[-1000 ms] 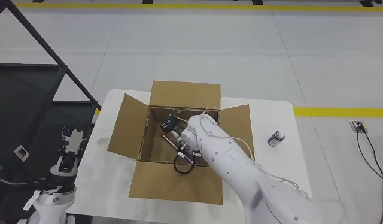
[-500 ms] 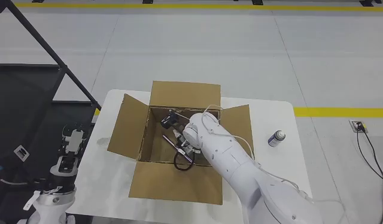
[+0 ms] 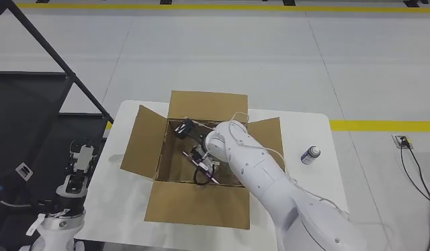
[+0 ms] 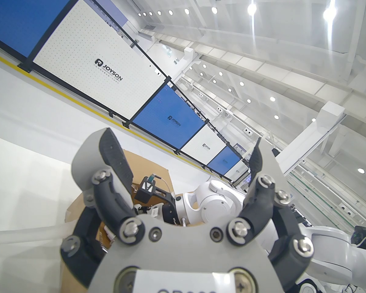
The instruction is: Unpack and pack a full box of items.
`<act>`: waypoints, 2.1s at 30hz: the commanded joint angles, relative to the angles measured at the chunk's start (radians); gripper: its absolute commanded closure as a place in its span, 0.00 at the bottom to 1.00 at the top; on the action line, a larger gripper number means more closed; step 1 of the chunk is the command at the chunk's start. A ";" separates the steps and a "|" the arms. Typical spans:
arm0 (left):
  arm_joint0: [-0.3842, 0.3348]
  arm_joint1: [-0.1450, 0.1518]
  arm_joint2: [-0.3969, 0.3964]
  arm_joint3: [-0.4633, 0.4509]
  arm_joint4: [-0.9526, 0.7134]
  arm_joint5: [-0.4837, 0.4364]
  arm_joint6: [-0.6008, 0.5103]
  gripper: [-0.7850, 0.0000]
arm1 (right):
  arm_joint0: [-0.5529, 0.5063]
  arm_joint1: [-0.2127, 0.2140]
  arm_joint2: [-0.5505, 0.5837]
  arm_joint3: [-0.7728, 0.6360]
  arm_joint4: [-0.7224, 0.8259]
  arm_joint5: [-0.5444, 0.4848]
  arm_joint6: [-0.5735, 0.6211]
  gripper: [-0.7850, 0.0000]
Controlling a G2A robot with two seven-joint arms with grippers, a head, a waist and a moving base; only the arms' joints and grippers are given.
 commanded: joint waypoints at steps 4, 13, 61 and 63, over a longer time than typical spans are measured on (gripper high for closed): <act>0.000 0.000 0.000 0.000 0.000 0.000 0.000 0.00 | -0.004 0.024 0.012 -0.045 -0.023 -0.019 -0.045 0.18; 0.000 0.000 0.000 0.000 0.000 0.000 0.000 0.00 | -0.031 0.100 0.064 -0.198 -0.072 -0.003 -0.089 0.04; 0.000 0.000 0.000 0.000 0.000 0.000 0.000 0.00 | -0.779 0.525 1.128 -1.142 -0.419 0.623 0.365 0.00; 0.000 0.000 0.000 0.000 0.000 0.000 0.000 0.00 | -0.757 0.528 1.131 -1.104 -0.410 0.606 0.382 0.00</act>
